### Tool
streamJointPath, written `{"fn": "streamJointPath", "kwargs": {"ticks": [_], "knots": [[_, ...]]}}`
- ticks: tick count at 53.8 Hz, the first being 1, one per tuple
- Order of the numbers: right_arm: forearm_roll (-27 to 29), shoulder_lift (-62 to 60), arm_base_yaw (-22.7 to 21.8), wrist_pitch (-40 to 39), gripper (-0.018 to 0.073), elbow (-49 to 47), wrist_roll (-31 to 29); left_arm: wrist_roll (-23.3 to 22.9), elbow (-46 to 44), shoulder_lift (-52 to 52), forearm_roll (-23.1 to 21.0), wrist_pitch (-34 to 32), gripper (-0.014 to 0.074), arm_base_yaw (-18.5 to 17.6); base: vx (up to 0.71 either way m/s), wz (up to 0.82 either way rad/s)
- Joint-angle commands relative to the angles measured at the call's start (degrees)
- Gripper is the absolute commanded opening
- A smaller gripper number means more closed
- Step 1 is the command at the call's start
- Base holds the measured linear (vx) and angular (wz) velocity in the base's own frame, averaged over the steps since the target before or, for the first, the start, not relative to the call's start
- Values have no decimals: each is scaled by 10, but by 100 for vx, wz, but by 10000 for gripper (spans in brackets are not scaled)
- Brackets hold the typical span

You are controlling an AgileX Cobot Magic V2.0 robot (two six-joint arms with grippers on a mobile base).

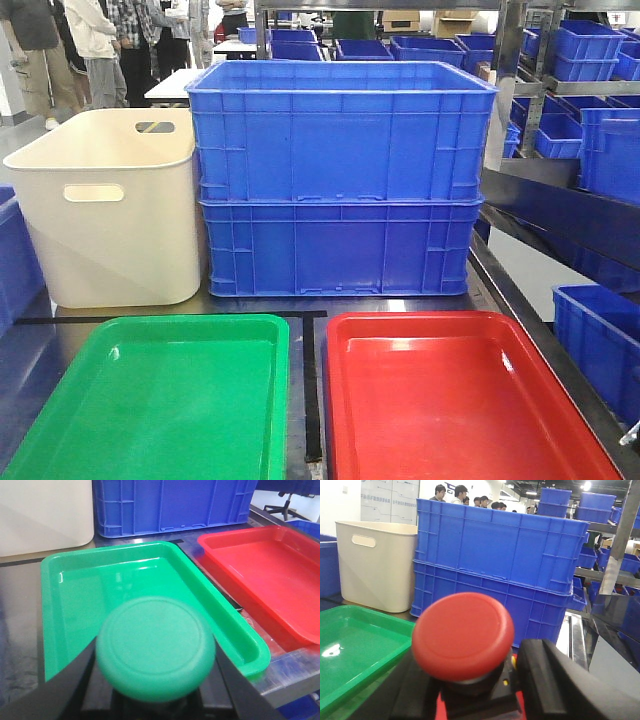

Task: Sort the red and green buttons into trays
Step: 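Lower the green button over the green tray and red over red tray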

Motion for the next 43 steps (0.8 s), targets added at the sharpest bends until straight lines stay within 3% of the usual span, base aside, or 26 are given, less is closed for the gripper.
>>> {"fn": "streamJointPath", "kwargs": {"ticks": [1,5,12,18,22,28,31,36,43], "knots": [[-4,6,-3,17,-10,-19,1,-3,-19,3,1,-51,0,-2,0,0],[-4,6,-3,21,-10,-19,0,-3,-19,3,1,-61,0,-2,0,0],[17,28,-3,55,-10,-20,0,-3,-19,16,9,-136,0,-2,0,0],[66,87,2,73,-10,-25,0,-3,-19,69,57,-218,0,0,0,0],[83,149,2,58,-10,-42,-3,-6,-20,129,78,-267,0,0,0,0],[87,258,2,-14,-10,-92,-44,-7,-20,217,74,-349,0,0,0,0],[92,310,2,-46,-10,-123,-74,-8,-20,255,48,-384,0,5,0,0],[111,394,2,-92,-10,-178,-119,0,-20,312,-43,-449,0,35,0,0],[154,490,2,-124,-10,-234,-165,58,-20,376,-121,-521,0,87,0,0]]}}
